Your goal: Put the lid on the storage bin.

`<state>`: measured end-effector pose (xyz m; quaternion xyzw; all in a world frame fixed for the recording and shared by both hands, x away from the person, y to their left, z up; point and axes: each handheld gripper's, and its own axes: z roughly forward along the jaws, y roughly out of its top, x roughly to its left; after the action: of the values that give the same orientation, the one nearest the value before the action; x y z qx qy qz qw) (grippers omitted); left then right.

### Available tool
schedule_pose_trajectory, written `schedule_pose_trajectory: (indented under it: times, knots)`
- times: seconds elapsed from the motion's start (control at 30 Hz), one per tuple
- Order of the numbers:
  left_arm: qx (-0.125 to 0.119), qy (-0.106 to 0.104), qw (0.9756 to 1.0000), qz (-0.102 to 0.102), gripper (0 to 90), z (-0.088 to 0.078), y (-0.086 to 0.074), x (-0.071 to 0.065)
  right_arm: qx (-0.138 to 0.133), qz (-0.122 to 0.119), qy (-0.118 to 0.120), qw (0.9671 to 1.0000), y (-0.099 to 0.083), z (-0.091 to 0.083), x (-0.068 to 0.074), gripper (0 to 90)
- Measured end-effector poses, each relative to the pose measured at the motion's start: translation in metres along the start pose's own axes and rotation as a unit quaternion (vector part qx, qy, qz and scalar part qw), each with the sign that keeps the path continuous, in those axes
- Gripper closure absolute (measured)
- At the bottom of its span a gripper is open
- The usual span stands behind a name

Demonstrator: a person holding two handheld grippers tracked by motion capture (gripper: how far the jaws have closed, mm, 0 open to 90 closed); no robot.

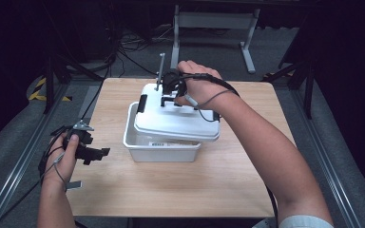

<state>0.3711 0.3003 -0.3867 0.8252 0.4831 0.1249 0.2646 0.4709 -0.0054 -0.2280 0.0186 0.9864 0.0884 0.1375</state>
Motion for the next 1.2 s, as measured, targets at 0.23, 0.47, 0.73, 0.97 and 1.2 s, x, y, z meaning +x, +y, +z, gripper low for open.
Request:
schedule_pose_trajectory:
  times: [0.23, 0.47, 0.73, 0.97, 1.2]
  knots:
    - [0.002, 0.002, 1.0, 0.001, 20.4, 0.001, 0.0, 0.0, 0.0, -0.009, 0.009, 0.9999, 0.016, 0.011, 0.001, 83.8]
    - [0.001, 0.001, 1.0, -0.004, 20.4, 0.0, -0.002, 0.001, 0.0, -0.013, 0.018, 0.9998, 0.027, 0.022, 0.001, 83.9]
    - [0.003, -0.001, 1.0, 0.0, 20.4, 0.001, -0.001, 0.001, 0.001, -0.018, 0.028, 0.9994, 0.037, 0.035, 0.003, 83.9]
    - [0.0, -0.002, 1.0, -0.002, 20.4, 0.001, -0.001, 0.002, 0.011, -0.023, 0.034, 0.9991, 0.043, 0.047, 0.004, 83.9]
    - [0.002, -0.003, 1.0, -0.003, 20.4, 0.001, -0.002, 0.003, 0.019, -0.024, 0.035, 0.9989, 0.044, 0.052, 0.003, 84.0]
